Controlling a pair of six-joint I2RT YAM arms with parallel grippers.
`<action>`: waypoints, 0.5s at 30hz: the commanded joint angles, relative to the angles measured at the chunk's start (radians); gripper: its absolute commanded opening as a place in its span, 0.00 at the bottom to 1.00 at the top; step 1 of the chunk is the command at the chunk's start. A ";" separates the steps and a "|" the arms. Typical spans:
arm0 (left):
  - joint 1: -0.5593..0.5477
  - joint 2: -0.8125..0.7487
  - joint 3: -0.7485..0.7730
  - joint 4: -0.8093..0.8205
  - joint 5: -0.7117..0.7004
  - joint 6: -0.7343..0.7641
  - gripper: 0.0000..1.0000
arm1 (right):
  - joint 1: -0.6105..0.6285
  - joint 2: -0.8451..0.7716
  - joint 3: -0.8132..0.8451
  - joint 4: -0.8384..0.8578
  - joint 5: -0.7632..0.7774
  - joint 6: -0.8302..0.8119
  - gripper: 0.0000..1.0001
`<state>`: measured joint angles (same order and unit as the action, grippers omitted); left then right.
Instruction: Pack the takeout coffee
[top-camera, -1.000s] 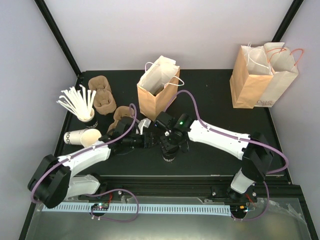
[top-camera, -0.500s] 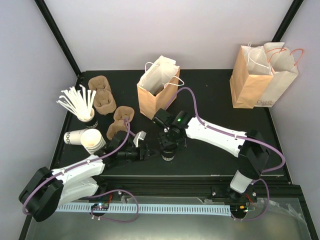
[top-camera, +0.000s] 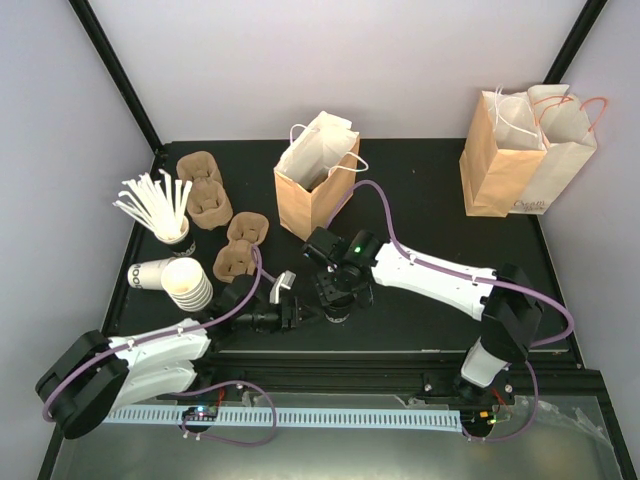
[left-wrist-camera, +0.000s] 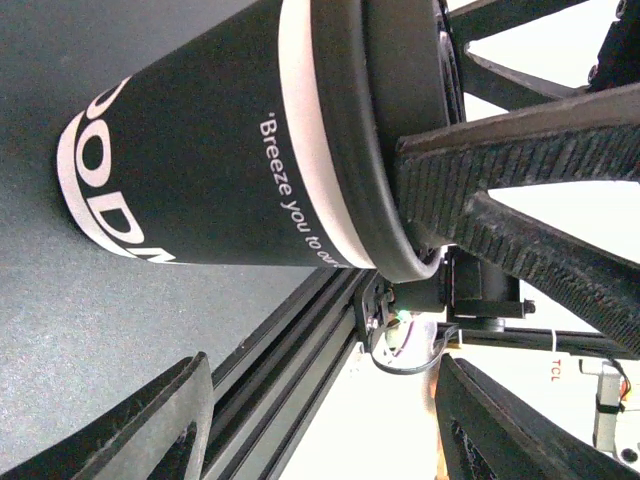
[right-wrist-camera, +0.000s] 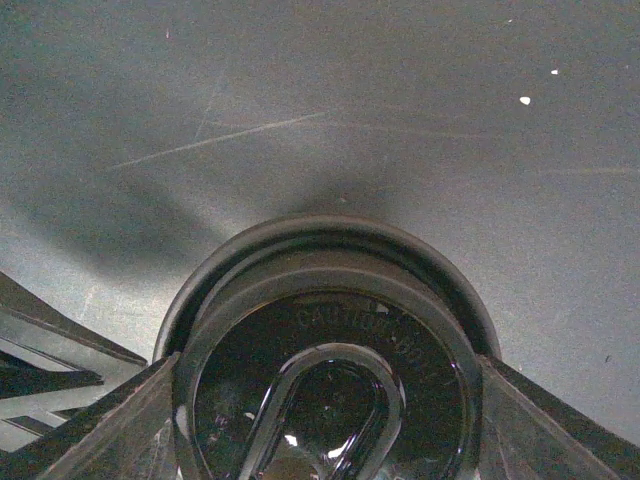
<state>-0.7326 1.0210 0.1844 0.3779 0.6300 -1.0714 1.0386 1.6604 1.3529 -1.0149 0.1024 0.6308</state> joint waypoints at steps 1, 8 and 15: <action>-0.028 0.016 -0.033 0.158 -0.034 -0.078 0.63 | 0.008 0.053 -0.068 -0.015 -0.078 0.022 0.43; -0.100 0.043 -0.057 0.283 -0.157 -0.149 0.62 | 0.008 0.048 -0.077 0.001 -0.100 0.101 0.42; -0.141 0.063 -0.041 0.292 -0.222 -0.155 0.62 | 0.011 0.019 -0.100 0.028 -0.123 0.136 0.42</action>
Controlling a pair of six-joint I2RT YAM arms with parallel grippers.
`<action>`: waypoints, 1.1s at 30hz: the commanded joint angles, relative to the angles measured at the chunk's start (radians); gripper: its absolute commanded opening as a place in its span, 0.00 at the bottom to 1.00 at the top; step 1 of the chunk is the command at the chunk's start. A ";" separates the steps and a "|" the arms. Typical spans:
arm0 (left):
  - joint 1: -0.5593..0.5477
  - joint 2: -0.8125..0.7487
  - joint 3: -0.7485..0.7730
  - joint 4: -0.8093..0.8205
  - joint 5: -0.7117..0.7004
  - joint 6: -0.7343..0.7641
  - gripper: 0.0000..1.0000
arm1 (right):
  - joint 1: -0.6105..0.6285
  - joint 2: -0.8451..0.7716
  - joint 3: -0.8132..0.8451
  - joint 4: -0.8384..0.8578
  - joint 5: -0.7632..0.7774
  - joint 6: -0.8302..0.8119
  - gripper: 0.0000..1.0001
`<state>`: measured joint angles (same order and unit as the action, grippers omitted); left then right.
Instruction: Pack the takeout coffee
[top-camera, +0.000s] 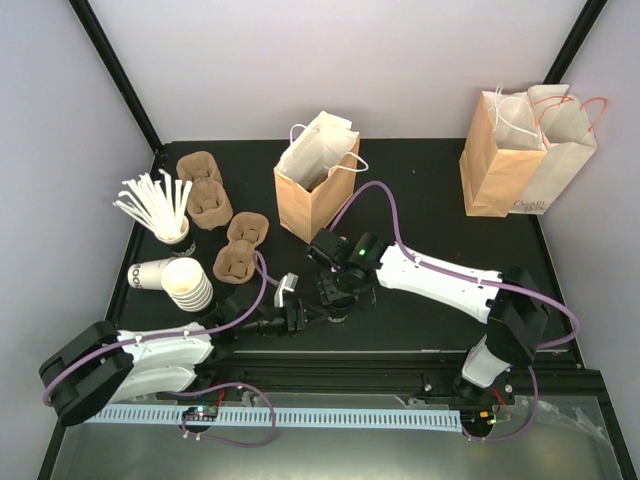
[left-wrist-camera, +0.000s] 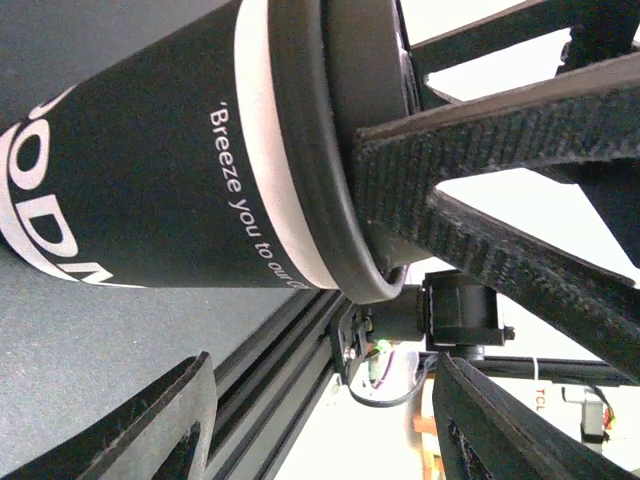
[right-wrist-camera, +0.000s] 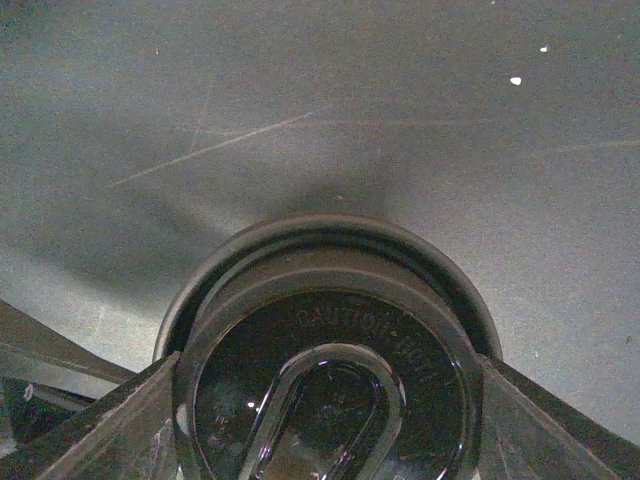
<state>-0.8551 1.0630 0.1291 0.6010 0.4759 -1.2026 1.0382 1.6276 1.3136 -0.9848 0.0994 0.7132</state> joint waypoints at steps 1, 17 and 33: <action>-0.022 0.028 0.015 0.073 -0.071 -0.026 0.62 | 0.011 0.051 -0.060 -0.001 -0.122 0.053 0.42; -0.028 0.145 0.017 0.229 -0.073 -0.053 0.63 | 0.055 0.090 -0.025 -0.019 -0.134 0.055 0.42; -0.038 0.210 0.013 0.100 -0.154 -0.139 0.55 | 0.061 0.098 -0.035 -0.014 -0.147 0.063 0.42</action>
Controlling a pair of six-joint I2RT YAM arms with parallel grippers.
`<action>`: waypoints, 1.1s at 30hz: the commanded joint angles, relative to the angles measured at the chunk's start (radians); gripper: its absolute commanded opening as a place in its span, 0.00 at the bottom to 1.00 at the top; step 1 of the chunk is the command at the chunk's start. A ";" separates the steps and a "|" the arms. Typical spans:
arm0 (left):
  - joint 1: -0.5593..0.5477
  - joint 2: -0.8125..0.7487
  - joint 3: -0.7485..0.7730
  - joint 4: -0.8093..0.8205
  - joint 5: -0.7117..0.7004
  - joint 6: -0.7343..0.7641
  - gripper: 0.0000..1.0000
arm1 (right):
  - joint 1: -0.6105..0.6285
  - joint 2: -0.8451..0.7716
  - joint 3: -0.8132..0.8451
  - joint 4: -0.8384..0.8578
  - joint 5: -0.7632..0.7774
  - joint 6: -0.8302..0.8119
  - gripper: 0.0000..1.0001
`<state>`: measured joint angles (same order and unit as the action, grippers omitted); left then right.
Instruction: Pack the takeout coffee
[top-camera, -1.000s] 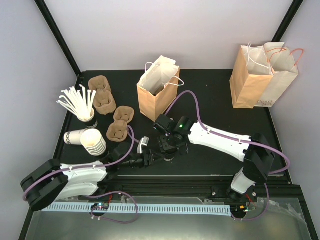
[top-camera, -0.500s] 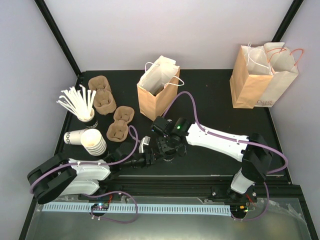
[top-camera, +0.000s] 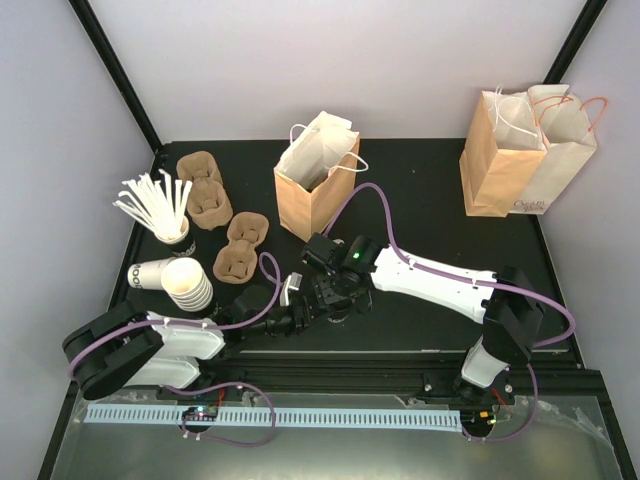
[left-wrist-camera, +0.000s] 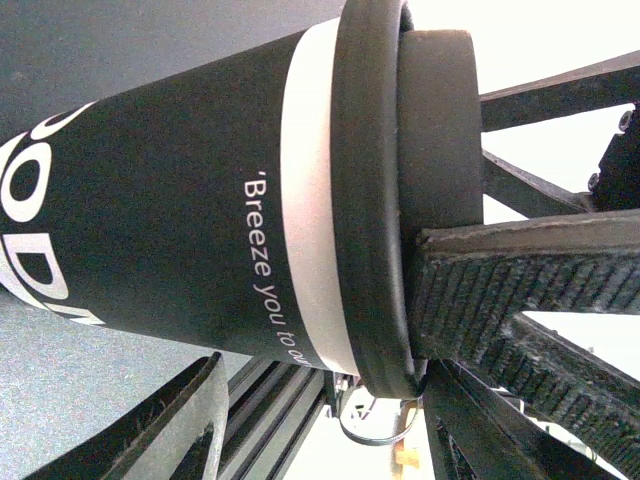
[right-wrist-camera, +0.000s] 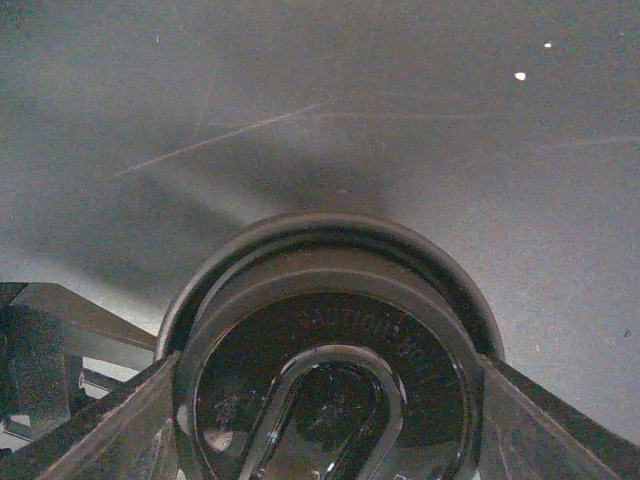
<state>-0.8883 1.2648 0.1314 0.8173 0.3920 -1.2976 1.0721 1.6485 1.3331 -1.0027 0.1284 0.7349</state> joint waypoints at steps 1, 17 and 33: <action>-0.005 0.002 0.011 -0.143 -0.075 -0.047 0.55 | 0.027 0.078 -0.056 0.005 -0.176 0.041 0.42; -0.026 0.118 0.011 -0.295 -0.089 -0.114 0.51 | 0.052 0.116 -0.168 0.057 -0.196 0.040 0.42; -0.031 0.138 -0.083 -0.252 -0.132 -0.209 0.32 | 0.090 0.213 -0.079 -0.069 -0.119 -0.050 0.42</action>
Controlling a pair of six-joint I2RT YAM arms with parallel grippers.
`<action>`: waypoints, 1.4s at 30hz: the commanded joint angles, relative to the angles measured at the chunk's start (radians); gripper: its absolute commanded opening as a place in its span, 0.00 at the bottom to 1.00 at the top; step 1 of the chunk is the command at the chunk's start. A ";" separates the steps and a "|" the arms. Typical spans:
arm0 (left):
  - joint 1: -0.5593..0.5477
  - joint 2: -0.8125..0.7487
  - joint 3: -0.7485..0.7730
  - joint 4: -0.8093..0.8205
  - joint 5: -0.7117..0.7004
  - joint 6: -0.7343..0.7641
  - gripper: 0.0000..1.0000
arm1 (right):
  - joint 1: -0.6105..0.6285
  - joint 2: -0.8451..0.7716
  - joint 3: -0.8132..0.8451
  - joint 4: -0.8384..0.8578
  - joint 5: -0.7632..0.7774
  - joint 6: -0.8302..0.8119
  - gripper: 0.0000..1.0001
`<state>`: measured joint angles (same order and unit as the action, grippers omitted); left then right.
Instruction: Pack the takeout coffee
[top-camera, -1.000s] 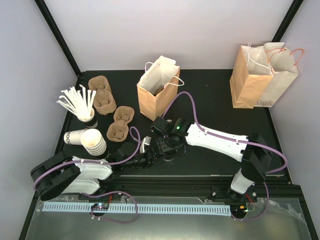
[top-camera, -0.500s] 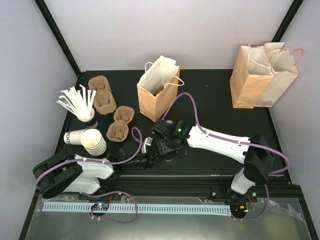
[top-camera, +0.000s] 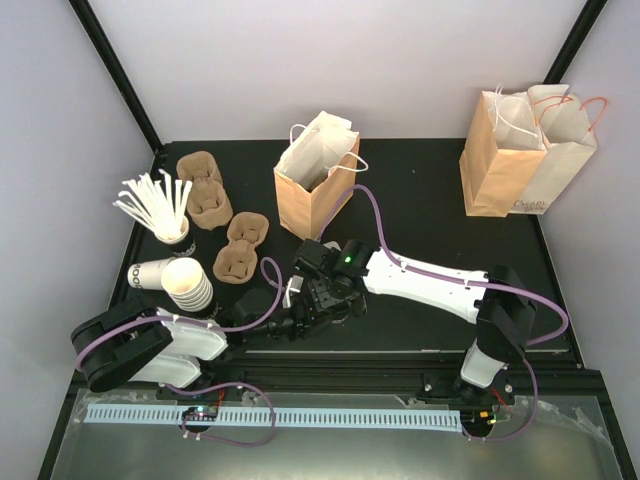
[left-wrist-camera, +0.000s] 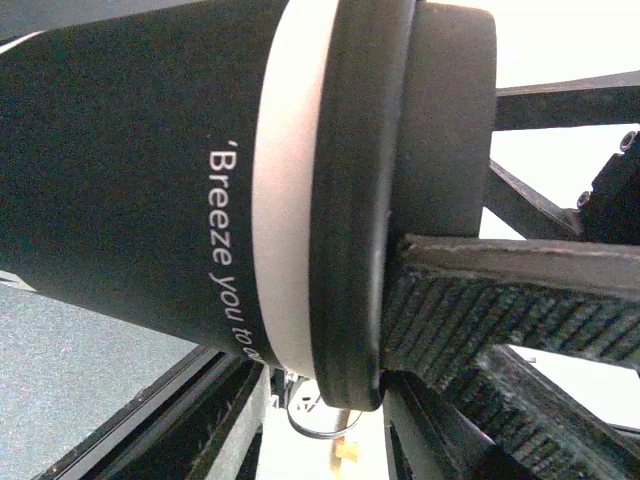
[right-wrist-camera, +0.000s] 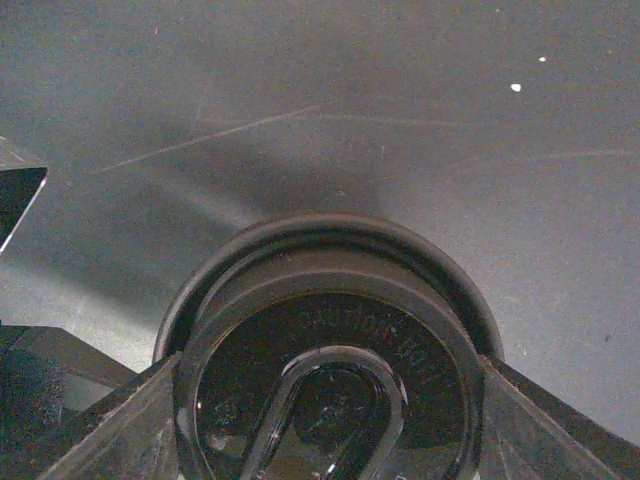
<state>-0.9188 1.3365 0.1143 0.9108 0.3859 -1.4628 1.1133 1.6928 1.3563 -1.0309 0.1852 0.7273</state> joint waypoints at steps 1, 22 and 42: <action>0.000 0.063 -0.068 -0.348 -0.129 -0.044 0.30 | 0.049 0.175 -0.105 -0.040 -0.176 -0.051 0.42; 0.001 0.023 -0.002 -0.384 -0.100 0.059 0.24 | 0.002 0.149 -0.056 -0.080 -0.119 -0.141 0.39; 0.000 -0.552 0.068 -0.811 -0.148 0.275 0.76 | -0.171 -0.047 -0.042 -0.095 -0.053 -0.187 0.39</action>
<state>-0.9241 0.8391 0.1555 0.1875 0.2546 -1.2442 0.9936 1.6619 1.3605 -1.0451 0.1112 0.5560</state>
